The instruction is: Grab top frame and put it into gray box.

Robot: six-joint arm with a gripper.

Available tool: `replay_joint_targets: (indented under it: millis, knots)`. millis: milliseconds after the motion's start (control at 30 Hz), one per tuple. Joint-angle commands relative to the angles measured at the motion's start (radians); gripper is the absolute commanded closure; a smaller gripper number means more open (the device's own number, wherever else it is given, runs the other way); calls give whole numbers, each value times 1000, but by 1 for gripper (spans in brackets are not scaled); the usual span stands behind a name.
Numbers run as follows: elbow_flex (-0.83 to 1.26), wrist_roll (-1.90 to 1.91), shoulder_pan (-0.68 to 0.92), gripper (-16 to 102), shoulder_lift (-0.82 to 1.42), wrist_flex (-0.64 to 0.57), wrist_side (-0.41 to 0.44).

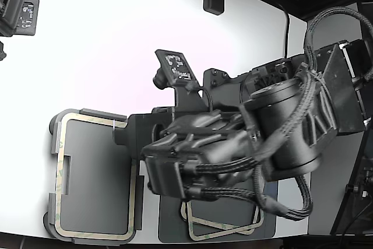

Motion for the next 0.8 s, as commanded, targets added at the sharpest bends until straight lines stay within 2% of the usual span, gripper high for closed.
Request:
replay_joint_targets:
  millis: [0,67,133,233,433,600,767]
  knots:
    - [89,-422,-17,-14,173,-64,143]
    - [215,-647,-37,-14,302,-147,181]
    - [357,-868,-75,-14,449,-235,173]
    - [557,-1169,-175,-14,660,-344,106]
    - [847,-1526,-376,-14,962,-492,-101]
    - [1014,-1598,-474,-14,1115,-512,-201]
    - [1167,-1624,-486,-14,1270,-518,-202]
